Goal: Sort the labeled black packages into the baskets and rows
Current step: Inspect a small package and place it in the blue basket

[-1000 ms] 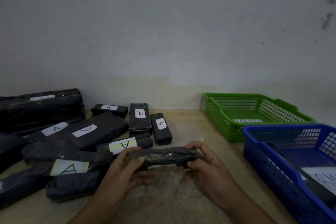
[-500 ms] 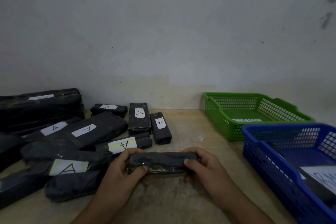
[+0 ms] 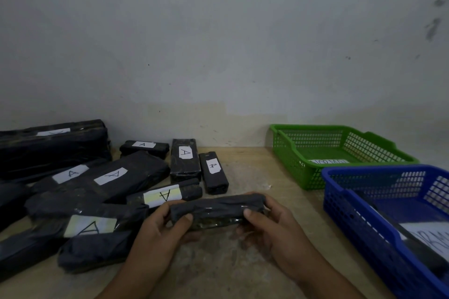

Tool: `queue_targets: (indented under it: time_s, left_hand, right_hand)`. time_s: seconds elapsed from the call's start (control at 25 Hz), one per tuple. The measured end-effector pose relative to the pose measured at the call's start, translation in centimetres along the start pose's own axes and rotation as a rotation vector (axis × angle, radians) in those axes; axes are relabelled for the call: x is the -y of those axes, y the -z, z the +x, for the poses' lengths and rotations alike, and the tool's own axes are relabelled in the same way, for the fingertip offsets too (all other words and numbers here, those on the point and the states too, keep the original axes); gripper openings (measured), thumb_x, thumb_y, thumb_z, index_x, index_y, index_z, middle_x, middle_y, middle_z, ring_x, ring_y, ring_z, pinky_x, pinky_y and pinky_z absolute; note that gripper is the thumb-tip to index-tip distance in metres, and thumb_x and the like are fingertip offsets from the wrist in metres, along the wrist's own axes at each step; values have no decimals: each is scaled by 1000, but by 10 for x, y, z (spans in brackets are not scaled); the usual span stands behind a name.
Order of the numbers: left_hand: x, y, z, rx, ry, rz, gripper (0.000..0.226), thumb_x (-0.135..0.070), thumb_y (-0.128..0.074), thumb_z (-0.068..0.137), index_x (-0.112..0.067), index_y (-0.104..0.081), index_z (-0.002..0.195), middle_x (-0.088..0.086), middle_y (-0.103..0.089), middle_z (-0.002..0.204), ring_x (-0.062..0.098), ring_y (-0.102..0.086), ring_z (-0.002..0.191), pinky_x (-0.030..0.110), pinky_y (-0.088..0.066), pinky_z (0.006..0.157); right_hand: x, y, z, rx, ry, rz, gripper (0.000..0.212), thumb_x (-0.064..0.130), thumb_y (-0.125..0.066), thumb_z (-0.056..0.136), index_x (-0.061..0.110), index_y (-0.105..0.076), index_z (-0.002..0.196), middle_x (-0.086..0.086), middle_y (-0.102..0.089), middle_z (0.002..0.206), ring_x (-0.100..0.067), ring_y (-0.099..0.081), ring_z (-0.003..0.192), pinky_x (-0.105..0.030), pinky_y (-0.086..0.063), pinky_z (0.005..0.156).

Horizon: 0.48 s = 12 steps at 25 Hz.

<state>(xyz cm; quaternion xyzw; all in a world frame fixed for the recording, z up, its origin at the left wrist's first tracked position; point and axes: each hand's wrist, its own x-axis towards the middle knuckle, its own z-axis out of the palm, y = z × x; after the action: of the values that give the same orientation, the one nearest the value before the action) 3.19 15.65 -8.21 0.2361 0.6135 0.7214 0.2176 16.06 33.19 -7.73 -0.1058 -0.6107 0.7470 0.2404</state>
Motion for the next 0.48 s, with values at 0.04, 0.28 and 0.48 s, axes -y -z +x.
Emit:
queue_targets:
  time_s: [0.04,0.28,0.48]
  left_hand:
    - [1,-3,-2,-22,-31,6,22,-4,-60,89,-15,-65,107,7,-69,109,13,-71,88,23,-58,69]
    - [5,-12,-17,-77,-491,479,61,-37,-68,79,-39,-45,134,-26,-38,139,0,-59,108,16,-50,81]
    - [1,-23,-29,87,-479,406,56,-27,-63,82,-34,-45,135,-29,-34,143,7,-65,97,13,-50,75]
  right_hand:
    - [0,-1,0,-38,28,-19,21,5,-74,80,15,-74,98,-16,-73,90,-26,-65,71,-35,-53,57]
    - [3,-6,-2,-162,246,-93,39,5,-70,80,15,-66,118,-5,-75,106,-23,-72,88,-22,-53,61]
    - [-7,-17,-11,20,220,-257,42,-7,-52,94,19,-62,126,6,-71,119,-16,-67,109,-20,-52,79]
